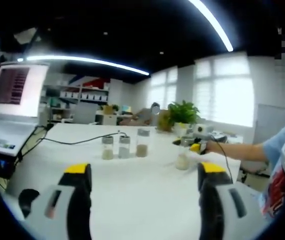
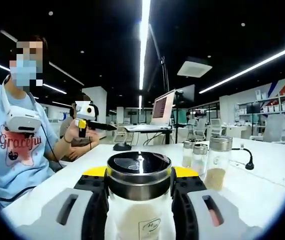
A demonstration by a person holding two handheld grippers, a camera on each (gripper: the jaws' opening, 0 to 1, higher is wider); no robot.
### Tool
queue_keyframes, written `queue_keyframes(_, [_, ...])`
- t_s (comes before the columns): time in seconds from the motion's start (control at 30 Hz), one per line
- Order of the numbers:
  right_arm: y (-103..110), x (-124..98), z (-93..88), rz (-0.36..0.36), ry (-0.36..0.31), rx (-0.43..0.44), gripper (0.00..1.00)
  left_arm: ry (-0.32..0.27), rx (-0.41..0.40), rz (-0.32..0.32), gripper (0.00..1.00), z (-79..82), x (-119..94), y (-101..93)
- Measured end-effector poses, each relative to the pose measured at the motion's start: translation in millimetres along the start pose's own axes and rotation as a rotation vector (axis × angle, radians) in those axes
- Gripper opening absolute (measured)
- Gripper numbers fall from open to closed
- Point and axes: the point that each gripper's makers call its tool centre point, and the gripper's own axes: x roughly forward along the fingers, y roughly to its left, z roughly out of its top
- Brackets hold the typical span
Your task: Rotate the seasoning bottle until the label or dispensing opening points toward the visible target arrow and the bottle remains upright within the marked orientation range
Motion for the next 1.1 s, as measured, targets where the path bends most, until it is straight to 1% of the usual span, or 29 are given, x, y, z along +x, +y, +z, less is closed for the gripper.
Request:
queue_keyframes(0.3, [-2.9, -0.5, 0.2, -0.019, 0.003, 0.004, 0.45, -0.002, 0.01, -0.002, 0.93, 1.1, -0.8, -3.0])
queue_keyframes(0.37, [-4.6, -0.5, -0.7, -0.054, 0.02, 0.013, 0.45, 0.003, 0.012, -0.005, 0.93, 0.2, -0.1, -3.5])
queue_keyframes(0.47, [-3.2, -0.8, -1.1, -0.082, 0.032, 0.014, 0.45, 0.008, 0.016, -0.011, 0.93, -1.1, 0.5, -4.3])
queue_keyframes(0.63, [-6.2, -4.6, -2.3, -0.119, 0.041, 0.015, 0.45, 0.038, 0.065, -0.002, 0.93, -3.4, -1.6, -2.2])
queue_keyframes(0.67, [-6.3, -4.5, -2.4, -0.127, 0.044, 0.016, 0.45, 0.037, 0.066, 0.0, 0.93, -2.9, -1.9, -1.5])
queue_keyframes(0.77, [-7.6, -4.4, -5.0, -0.188, 0.086, 0.013, 0.45, 0.028, 0.049, -0.006, 0.93, -1.6, -1.7, -2.1])
queue_keyframes(0.87, [-8.5, -5.2, -6.7, -0.233, 0.12, 0.024, 0.45, 0.031, 0.043, -0.016, 0.92, -2.6, -0.8, -2.1])
queue_keyframes(1.0, [-9.6, -6.3, -8.5, -0.283, 0.143, 0.037, 0.45, 0.029, 0.052, -0.004, 0.92, -1.2, -2.9, 0.7])
queue_keyframes(1.1, [-10.4, -7.1, -8.8, -0.322, 0.141, 0.037, 0.45, 0.021, 0.051, -0.005, 0.92, 0.9, -3.9, 0.4])
